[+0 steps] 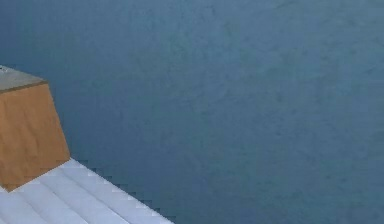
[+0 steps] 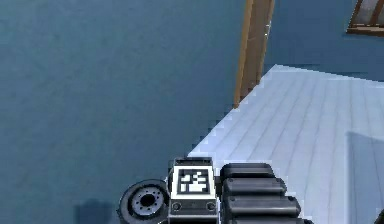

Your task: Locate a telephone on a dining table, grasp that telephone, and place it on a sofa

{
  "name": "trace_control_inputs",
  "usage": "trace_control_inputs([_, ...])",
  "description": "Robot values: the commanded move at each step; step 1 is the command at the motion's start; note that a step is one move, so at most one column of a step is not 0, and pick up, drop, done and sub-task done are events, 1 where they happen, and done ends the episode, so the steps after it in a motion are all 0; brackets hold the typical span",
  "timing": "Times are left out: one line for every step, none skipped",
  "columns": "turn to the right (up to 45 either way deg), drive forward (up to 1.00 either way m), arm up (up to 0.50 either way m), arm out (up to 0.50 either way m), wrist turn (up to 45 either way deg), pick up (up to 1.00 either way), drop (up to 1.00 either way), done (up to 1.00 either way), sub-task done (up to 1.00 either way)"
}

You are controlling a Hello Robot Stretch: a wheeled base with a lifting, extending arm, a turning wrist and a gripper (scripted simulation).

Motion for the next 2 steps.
trace_control_inputs([33.0,0.00,0.00,0.00,0.0,0.00,0.00,0.00,0.00])
trace_control_inputs([0.0,0.30,0.00,0.00,0.0,0.00,0.00,0.00,0.00])
